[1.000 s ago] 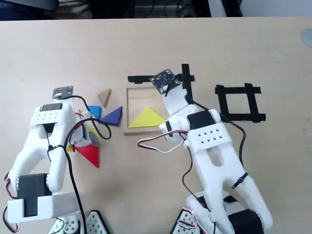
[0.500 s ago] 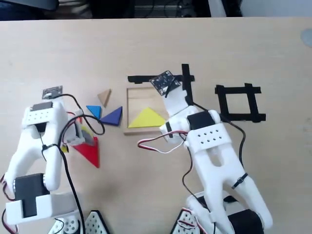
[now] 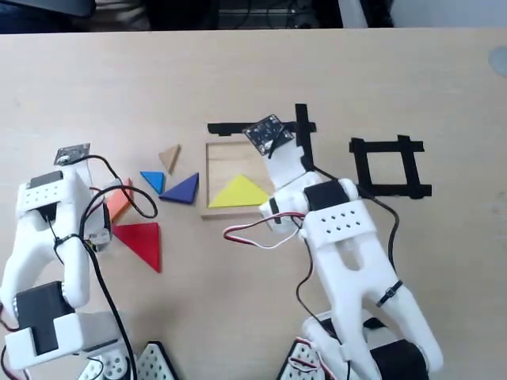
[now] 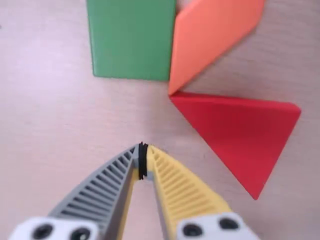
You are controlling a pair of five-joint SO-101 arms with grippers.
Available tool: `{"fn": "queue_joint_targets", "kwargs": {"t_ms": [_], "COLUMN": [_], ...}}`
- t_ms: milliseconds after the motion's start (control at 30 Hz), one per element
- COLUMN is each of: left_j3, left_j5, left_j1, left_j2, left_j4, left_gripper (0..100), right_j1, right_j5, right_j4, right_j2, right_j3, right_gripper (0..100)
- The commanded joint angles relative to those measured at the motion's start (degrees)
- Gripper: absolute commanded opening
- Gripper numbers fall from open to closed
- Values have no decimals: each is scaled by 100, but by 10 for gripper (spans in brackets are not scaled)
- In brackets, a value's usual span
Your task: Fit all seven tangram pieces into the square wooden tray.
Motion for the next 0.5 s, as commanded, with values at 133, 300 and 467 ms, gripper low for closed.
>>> {"fn": "queue_joint_targets", "kwargs": {"t_ms": [133, 300, 467], "left_j3": [295, 163, -655], "left_j5": [62, 62, 9], "left_j1": [699, 690, 725], "left_j2": [-35, 229, 1363], "left_j4": [-721, -747, -316], "left_gripper": [29, 29, 29], "right_j1": [-105, -105, -105], "right_j5": [-9, 0, 0], "right_j4": [-70, -88, -88], "right_j2": [-154, -154, -154], "right_j3": [-22, 31, 31], "right_gripper": [11, 11, 11]}}
